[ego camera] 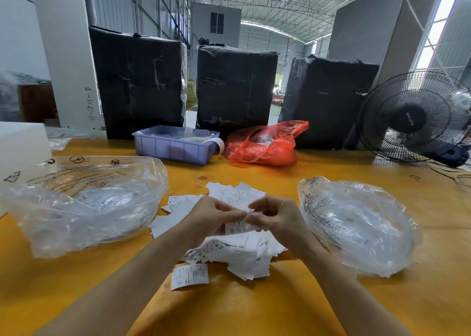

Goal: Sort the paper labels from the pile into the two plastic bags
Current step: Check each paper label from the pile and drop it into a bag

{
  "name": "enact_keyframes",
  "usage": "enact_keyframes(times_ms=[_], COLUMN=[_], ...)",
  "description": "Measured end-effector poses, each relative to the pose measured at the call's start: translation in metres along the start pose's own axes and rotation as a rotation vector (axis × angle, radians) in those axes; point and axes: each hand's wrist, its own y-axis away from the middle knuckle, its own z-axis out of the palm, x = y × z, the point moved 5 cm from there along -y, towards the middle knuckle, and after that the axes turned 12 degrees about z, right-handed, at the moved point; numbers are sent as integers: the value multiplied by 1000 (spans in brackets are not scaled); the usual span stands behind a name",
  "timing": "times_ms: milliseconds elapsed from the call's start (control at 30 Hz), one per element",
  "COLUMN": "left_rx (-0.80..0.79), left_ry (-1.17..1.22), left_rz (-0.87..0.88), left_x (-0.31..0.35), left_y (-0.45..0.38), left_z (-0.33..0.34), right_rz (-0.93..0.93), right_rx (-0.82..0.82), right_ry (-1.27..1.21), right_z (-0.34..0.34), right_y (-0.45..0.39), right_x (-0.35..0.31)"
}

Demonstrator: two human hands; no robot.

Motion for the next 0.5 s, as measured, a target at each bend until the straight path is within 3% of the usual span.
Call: enact_keyframes(times_ms=[100,300,500], left_rx=[22,350,269], left_ry=[36,456,501], left_rz=[-22,-85,-148], left_x=[-3,-11,-15], left_y=[3,-1,3], left_z=[7,5,16], right_rz=[-20,-88,-107], right_rx=[79,122,107], right_ry=[24,154,144], right_z=[1,11,19], right_y=[1,8,8], right_x=[-2,-8,-8])
